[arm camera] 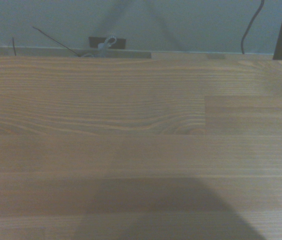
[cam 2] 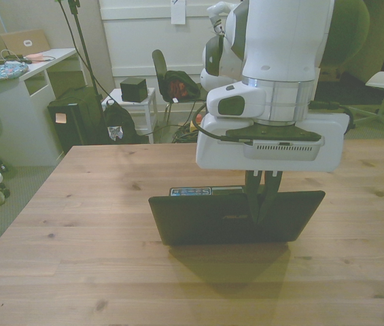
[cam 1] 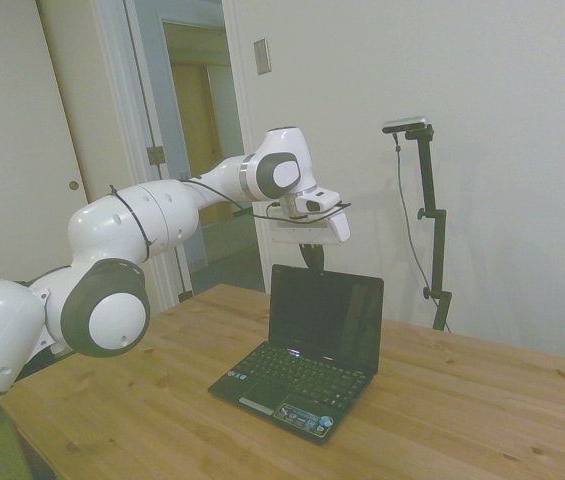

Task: Close the laptop

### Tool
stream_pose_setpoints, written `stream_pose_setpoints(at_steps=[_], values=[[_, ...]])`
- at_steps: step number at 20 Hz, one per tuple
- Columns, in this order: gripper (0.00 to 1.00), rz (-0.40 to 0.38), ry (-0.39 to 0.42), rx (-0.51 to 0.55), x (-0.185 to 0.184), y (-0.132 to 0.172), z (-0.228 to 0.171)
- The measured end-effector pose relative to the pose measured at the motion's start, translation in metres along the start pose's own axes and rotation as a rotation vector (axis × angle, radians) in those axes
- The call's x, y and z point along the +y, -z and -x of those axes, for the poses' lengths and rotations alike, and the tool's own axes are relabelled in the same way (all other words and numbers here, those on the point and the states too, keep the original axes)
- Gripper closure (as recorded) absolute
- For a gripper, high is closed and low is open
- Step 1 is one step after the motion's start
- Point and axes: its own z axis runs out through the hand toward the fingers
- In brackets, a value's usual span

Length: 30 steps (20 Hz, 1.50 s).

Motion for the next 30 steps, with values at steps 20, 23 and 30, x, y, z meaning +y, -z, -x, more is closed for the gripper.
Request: stream_pose_setpoints(at_steps=[20,23,30], values=[[1.00,0.068,0.016,0.005,0.012,0.009,0.061],[1.00,0.076,0.010,0.010,0.021,0.010,0.076],[1.00,0.111,-0.042,0.026,0.065,0.010,0.108]])
